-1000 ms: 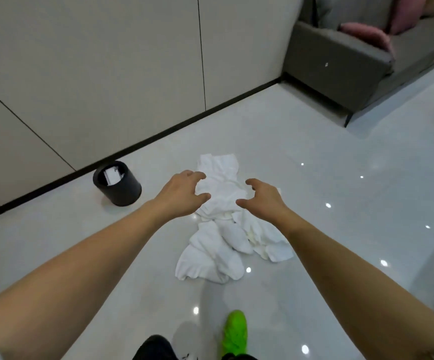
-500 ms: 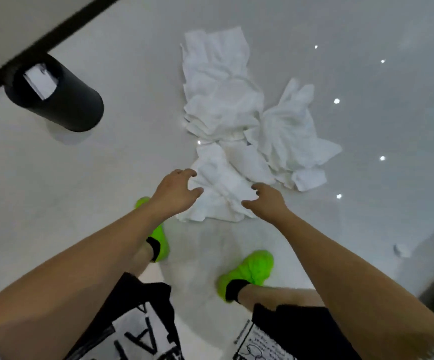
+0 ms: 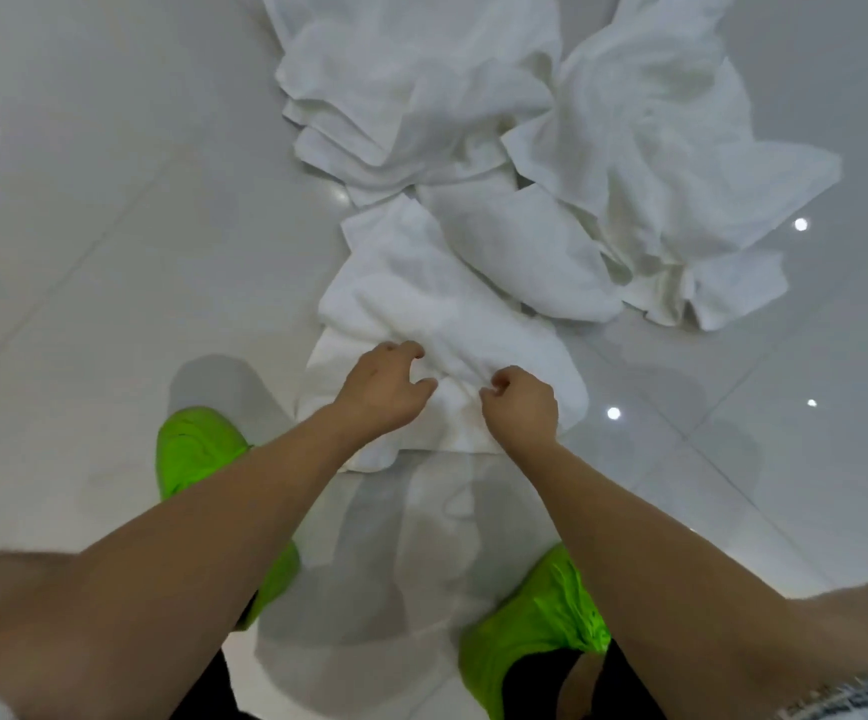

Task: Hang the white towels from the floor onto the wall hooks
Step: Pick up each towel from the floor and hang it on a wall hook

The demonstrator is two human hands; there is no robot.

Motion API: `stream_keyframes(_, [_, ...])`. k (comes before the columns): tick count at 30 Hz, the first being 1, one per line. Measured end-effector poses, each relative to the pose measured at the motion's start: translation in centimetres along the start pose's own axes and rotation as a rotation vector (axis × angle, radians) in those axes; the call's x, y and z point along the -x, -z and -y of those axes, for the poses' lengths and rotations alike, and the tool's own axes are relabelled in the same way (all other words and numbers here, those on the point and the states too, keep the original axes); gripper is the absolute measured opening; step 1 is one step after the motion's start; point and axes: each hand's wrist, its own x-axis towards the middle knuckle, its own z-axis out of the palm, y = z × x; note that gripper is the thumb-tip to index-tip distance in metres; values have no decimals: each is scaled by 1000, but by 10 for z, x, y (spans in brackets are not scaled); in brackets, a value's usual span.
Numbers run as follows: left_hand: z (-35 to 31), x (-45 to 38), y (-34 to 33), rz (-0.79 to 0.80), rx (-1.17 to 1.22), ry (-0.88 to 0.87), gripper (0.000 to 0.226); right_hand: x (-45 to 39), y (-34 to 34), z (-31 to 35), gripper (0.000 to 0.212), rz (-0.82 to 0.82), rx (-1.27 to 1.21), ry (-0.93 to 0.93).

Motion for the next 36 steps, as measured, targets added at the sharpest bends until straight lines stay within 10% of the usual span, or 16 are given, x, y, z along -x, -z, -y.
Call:
stream_keyframes(10, [-58, 93, 53, 104, -35, -15, 51, 82, 77, 43, 18, 71, -59, -43])
stream_keyframes(29, [-393, 497, 414, -288, 131, -439, 35, 488, 580, 271, 26, 86, -565, 458])
stream_keyframes(36, [-457, 584, 461, -391, 270, -682, 14, 592, 652, 263, 30, -304, -538, 582])
